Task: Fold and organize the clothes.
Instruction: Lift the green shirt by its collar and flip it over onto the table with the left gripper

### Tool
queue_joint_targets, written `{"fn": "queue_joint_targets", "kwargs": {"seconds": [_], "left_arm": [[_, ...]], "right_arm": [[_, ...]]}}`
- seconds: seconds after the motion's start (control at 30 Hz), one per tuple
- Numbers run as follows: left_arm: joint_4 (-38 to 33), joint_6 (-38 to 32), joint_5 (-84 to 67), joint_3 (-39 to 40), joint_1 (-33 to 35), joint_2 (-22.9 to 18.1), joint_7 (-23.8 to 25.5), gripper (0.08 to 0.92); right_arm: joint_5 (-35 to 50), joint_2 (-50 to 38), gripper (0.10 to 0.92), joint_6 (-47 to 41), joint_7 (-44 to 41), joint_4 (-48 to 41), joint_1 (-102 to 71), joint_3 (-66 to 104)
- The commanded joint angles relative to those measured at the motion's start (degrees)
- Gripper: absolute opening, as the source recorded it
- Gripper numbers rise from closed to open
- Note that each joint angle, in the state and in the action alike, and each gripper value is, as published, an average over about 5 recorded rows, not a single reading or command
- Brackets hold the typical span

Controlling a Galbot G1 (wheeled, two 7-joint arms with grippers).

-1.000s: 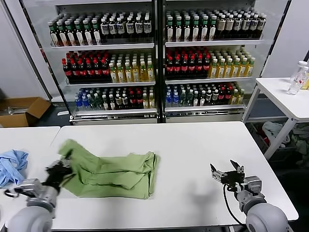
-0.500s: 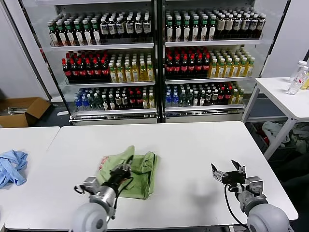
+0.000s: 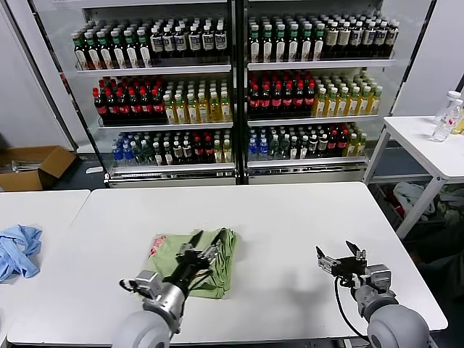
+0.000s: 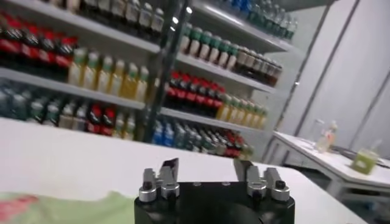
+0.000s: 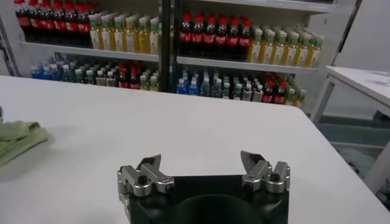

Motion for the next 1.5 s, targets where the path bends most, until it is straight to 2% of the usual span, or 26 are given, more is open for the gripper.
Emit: {"fn": "queue_joint_targets", "kwargs": {"seconds": [0.03,0.17,0.27,0.57,0.77,0.97,1.5], "left_arm": [[11.2,-3.7,6.5,-12.3,2.9,6.2,-1.7,0.676],[15.7,-5.0,5.6,-11.6,1.6,6.2,-1.6,0.780],[17.7,-5.0,4.9,-10.5,1.0,5.9,-0.7,0.816],[20.1,-0.3,-2.0,-10.5,0.8,6.6,0.6,0.823],[16.8,1.5,-11.7,-11.0,1.7,6.4,3.1,0.814],[15.0,1.4,-20.4,-11.2,1.6,4.8,5.2,0.671],[17.4,-0.9,-43.6,-16.6,0.2,1.4,5.1,0.203]], "right_arm": [[-0.3,0.2,0.823,0.1,0.0,-0.7,0.3,-0.3],[-0.4,0.1,0.823,0.6,0.0,-0.8,0.1,0.0],[-0.4,0.1,0.823,0.7,0.0,-0.6,-0.2,0.2],[-0.3,-0.1,0.823,0.7,-0.1,0.2,-0.7,0.8],[-0.2,0.0,0.823,0.7,0.0,0.5,-0.7,0.8],[-0.2,0.1,0.823,0.7,0.1,0.7,-0.8,1.0],[0.2,-0.2,0.823,0.6,0.5,2.0,-1.5,2.0]]}}
